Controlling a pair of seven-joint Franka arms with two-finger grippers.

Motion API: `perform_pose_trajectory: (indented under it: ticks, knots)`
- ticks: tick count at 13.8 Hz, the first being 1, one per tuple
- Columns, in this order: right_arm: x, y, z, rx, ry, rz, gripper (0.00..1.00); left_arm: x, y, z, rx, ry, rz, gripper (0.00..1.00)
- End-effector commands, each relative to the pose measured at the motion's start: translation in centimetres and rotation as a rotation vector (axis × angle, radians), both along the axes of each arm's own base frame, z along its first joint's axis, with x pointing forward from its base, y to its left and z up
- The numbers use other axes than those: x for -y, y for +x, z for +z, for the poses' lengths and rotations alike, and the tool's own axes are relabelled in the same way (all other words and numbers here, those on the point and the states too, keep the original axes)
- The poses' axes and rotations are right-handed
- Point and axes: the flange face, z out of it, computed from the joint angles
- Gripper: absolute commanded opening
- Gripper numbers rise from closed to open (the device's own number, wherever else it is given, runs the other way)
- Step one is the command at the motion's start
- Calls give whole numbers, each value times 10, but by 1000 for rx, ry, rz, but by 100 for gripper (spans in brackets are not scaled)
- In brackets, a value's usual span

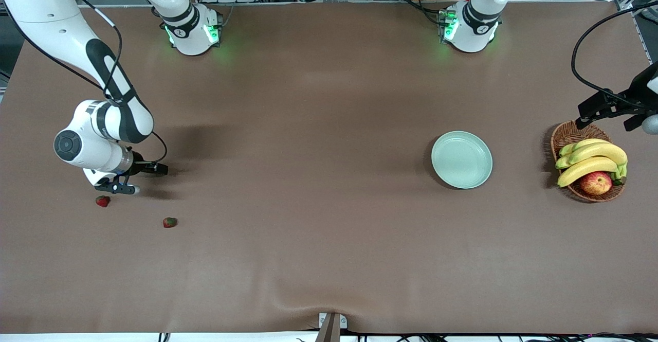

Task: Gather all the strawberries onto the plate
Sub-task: 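Reach the right gripper down and grasp a red strawberry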

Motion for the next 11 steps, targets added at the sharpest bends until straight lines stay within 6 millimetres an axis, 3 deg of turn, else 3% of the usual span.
perform_pose_trajectory:
  ticks: [1,3,5,9,11]
  knots:
    - [-3,-7,6,4,-6,17,42,0,0,0,-11,-12,-3,100]
    - [-3,-7,8,6,-7,13,28,-1,0,0,-11,-12,-3,100]
    - [-4,-8,13,4,-6,13,20,-1,0,0,-11,-11,-2,100]
    - [-5,-4,32,3,-4,21,17,-1,0,-1,-13,-11,-2,100]
    - [-19,7,47,12,-5,38,17,0,0,-1,-13,-12,-3,100]
